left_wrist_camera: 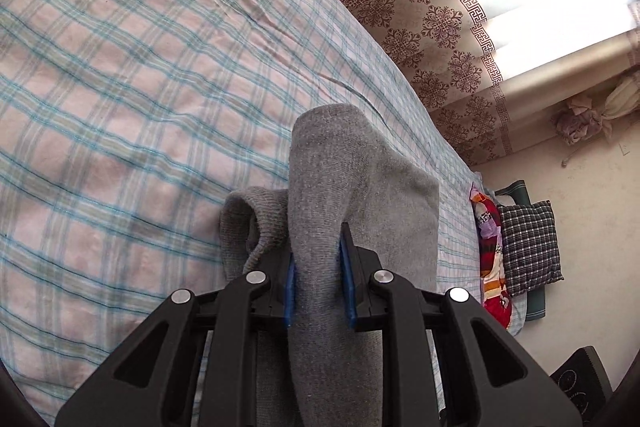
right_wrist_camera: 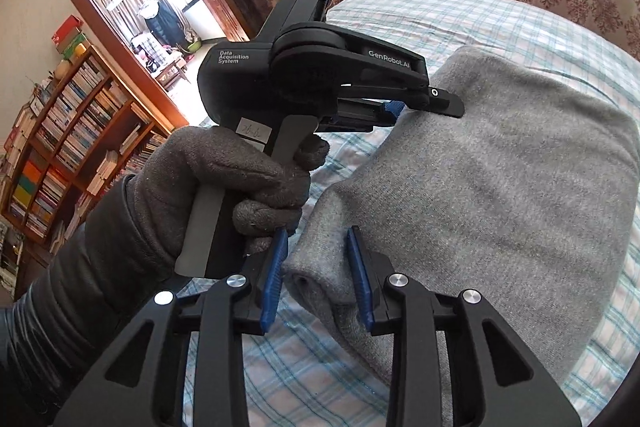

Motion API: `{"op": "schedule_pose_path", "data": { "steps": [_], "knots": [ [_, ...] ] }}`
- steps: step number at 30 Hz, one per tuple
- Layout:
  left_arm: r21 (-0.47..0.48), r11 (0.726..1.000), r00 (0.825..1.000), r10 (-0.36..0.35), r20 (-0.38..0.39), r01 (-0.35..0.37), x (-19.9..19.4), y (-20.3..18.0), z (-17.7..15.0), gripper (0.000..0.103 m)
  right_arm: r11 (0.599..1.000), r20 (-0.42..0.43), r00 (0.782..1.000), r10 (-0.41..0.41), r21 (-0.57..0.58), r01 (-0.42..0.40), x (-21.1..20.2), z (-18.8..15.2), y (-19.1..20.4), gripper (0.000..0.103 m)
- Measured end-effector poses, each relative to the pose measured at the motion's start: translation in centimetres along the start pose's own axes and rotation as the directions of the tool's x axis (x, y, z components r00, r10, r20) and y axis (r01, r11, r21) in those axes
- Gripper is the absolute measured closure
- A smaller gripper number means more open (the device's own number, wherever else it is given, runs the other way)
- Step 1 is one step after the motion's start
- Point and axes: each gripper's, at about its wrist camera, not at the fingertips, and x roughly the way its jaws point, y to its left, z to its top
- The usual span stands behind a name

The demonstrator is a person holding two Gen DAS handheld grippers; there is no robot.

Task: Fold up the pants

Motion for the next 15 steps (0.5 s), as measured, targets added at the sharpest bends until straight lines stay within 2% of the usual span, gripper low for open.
{"op": "schedule_pose_path", "data": {
  "steps": [1,3,5,6,8,9,11,15],
  "knots": [
    [0.008,1.0,1.0,0.011,0.002,-0.011,-0.1,-0.1,0.0,0.081,1.0,0.01,1.0,0.005,0.003,-0.005,-0.7,-0.1,-0.3,0.053],
    [0.025,0.998,0.998,0.063,0.006,-0.063,-0.4,-0.5,-0.1,0.077,1.0,0.048,0.999,-0.007,0.007,0.007,-2.5,-0.2,-1.2,0.048],
    [0.064,0.988,0.99,0.143,0.017,-0.144,-0.9,-1.5,-0.1,0.073,0.999,0.073,0.997,-0.038,0.033,0.036,-4.2,-0.2,-2.7,0.048],
    [0.088,0.976,0.979,0.199,0.034,-0.202,-1.4,-2.2,-0.2,0.065,0.997,0.087,0.994,-0.065,0.053,0.061,-5.2,-0.3,-3.6,0.048],
    [0.138,0.941,0.951,0.302,0.071,-0.309,-2.3,-3.8,-0.4,0.057,0.988,0.107,0.986,-0.13,0.096,0.12,-6.7,-0.4,-5.8,0.048],
    [0.16,0.927,0.94,0.329,0.09,-0.34,-2.9,-4.5,-0.5,0.057,0.981,0.111,0.979,-0.17,0.118,0.157,-7.3,-0.5,-6.9,0.048],
    [0.186,0.913,0.93,0.346,0.122,-0.364,-4.2,-6.0,-1.1,0.056,0.96,0.111,0.964,-0.242,0.175,0.22,-8.2,-0.5,-9.4,0.049],
    [0.244,0.904,0.936,0.325,0.139,-0.35,-5.4,-9.1,-4.0,0.056,0.925,0.126,0.93,-0.344,0.212,0.314,-8.8,0.5,-13.5,0.048]
  ]
}}
